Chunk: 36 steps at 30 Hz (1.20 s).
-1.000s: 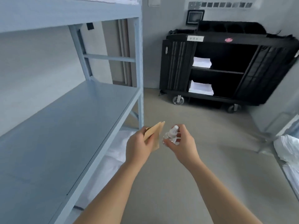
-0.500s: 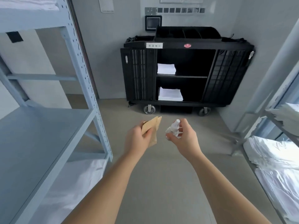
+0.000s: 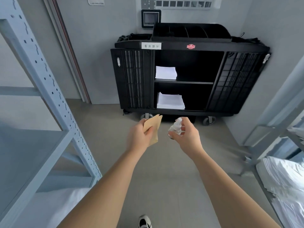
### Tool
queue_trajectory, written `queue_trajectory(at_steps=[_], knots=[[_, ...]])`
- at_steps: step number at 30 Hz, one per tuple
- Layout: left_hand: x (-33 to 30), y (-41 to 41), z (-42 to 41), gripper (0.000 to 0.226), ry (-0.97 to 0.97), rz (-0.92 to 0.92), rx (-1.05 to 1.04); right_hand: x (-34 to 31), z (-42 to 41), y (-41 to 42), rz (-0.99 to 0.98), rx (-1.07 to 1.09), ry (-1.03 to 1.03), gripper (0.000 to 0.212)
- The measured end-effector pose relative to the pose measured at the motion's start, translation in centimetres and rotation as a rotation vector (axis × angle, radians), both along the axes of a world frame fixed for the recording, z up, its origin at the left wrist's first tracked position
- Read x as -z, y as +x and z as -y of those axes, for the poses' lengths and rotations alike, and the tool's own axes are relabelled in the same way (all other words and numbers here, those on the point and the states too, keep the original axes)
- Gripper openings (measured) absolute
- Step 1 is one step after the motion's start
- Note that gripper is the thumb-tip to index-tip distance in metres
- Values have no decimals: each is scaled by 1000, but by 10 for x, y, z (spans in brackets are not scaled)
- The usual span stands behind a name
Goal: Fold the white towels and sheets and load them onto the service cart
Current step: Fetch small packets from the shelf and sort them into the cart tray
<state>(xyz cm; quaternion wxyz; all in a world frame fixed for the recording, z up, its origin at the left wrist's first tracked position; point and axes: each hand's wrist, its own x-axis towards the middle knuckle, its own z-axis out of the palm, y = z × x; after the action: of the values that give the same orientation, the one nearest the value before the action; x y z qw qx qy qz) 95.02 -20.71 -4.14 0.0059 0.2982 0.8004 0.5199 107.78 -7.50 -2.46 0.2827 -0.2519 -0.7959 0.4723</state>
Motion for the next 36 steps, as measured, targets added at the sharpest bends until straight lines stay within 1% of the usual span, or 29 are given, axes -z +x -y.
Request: queue_trajectory(at_steps=[3, 7, 11, 17, 19, 22, 26, 28, 34, 36], knots=[[-1, -56, -48, 11, 21, 12, 26, 2, -44, -57, 3, 6, 6, 32], [-18, -134, -114, 8, 12, -47, -12, -11, -109, -138, -2, 19, -20, 28], [-37, -200, -179, 7, -5, -80, 4, -28, -177, -199, -23, 46, -26, 27], [-55, -277, -288, 3, 6, -53, 21, -37, -287, -276, -35, 66, -28, 27], [-54, -305, -328, 8, 34, -65, 19, -37, -329, -304, -32, 68, -30, 28], [-51, -345, -390, 10, 61, -90, 24, -35, -397, -348, -24, 49, -17, 29], [-52, -394, -478, 9, 50, -60, -14, -40, -485, -399, -18, 7, -20, 28], [-58, -417, -516, 14, 39, -65, -34, -48, -524, -423, -6, -19, 5, 29], [-84, -486, -600, 12, 72, -74, -79, -82, -618, -499, -23, -43, 53, 31], [-94, -511, -622, 19, 84, -101, -80, -94, -643, -524, -49, -60, 67, 34]])
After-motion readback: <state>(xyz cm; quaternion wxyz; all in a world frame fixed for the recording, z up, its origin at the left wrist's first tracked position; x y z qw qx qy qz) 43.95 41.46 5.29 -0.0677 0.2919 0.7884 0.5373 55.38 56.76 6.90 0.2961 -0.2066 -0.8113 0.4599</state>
